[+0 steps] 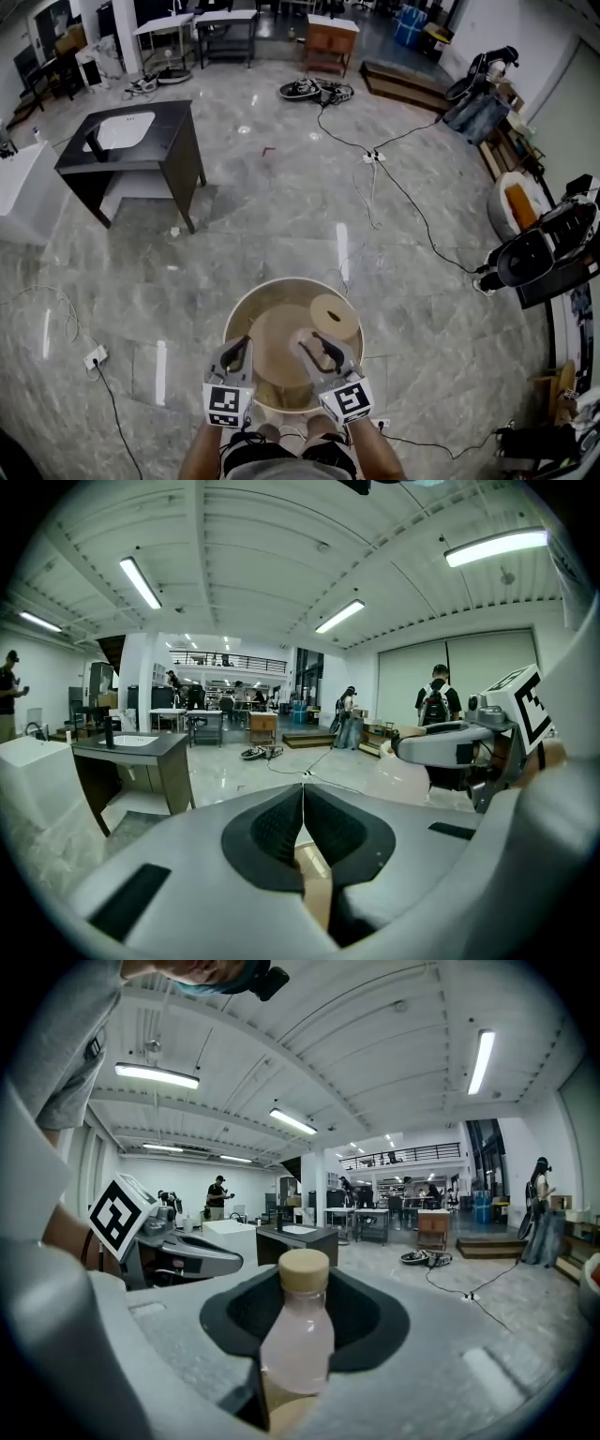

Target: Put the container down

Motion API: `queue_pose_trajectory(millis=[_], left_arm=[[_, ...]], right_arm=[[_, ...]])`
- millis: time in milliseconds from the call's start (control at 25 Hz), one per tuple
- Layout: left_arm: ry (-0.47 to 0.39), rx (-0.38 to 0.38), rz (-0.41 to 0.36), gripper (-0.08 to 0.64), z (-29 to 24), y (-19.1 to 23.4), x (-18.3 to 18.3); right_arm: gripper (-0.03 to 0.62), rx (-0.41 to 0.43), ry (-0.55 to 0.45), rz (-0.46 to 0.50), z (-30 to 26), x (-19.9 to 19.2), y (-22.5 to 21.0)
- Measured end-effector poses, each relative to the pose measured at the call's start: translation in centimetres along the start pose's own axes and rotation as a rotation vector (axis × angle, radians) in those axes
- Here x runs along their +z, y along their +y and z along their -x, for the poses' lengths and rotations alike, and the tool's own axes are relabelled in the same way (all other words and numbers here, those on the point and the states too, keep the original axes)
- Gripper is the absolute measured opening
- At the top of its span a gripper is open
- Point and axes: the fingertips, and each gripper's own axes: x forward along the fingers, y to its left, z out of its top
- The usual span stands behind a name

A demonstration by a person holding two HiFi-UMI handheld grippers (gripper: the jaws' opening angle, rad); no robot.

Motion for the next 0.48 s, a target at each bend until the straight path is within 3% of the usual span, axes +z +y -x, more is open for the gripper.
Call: queue_pose_trajectory(millis=[480], left_arm=[[0.062, 0.048, 0.040, 0.020, -6.9, 0.6, -6.6]], right_arm=[[0.137, 0.077, 0.089, -0.039, -5.3, -8.1, -3.9]])
